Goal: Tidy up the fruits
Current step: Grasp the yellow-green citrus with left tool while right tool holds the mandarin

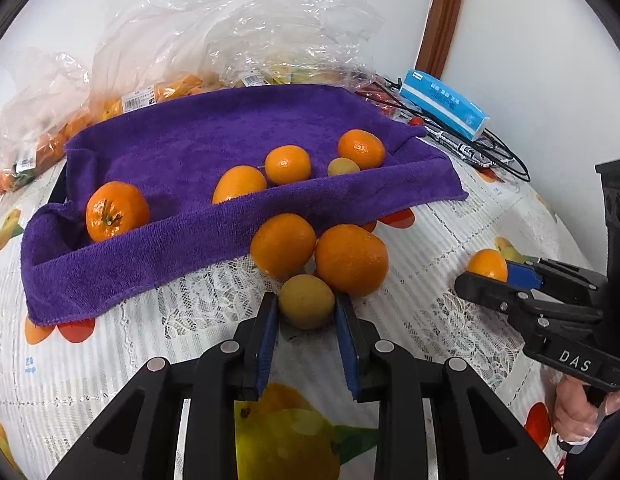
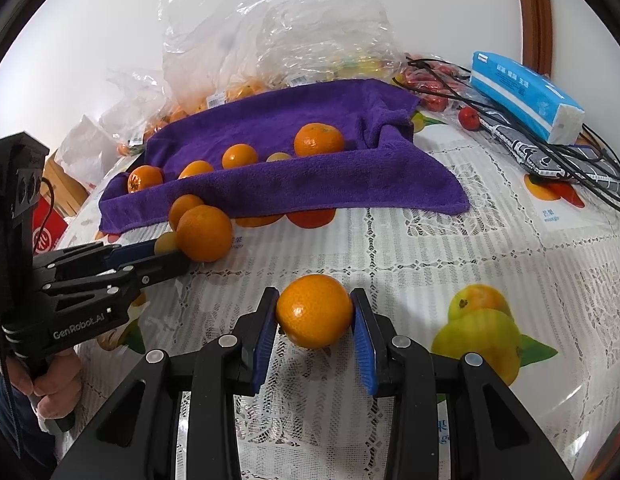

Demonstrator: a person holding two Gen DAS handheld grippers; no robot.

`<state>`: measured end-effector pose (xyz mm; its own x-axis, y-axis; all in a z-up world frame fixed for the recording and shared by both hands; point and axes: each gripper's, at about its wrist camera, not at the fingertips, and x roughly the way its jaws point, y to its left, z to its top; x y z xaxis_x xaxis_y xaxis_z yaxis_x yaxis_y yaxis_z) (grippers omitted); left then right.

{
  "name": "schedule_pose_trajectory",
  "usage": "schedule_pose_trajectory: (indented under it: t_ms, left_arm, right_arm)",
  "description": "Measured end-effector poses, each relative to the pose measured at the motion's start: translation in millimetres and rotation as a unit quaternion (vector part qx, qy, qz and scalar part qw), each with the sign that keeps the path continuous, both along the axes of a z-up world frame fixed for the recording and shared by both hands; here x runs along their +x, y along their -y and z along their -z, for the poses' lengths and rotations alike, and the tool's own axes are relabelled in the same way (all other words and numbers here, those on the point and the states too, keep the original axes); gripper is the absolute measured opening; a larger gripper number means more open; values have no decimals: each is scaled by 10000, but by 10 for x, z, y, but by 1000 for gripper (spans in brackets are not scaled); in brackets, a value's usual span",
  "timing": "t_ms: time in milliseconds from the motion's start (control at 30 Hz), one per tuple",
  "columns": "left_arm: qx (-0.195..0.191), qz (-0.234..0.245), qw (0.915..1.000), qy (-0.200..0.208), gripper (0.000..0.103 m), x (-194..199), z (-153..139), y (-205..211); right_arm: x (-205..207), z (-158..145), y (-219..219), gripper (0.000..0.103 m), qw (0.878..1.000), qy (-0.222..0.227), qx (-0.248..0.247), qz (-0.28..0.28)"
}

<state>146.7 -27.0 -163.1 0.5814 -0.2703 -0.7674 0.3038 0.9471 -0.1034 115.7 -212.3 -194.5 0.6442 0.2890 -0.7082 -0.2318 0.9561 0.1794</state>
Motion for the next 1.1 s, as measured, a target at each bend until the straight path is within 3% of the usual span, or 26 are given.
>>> schedule_pose_trajectory:
  t_ms: [167,467,1100]
  left_arm:
    - [105,16,9999,32,30,24,2,48]
    - [-276,3,9996,23,27,26,-14,-53]
    - [-758,23,9953,596,27,-143,-266,-132]
  right_arm:
    - [7,-1,-2,36,10000,-6,2,-10]
    - [3,-2,-21,36,10000,22,-76,-7]
    - [-14,-27,68,36,9998,124,180,30]
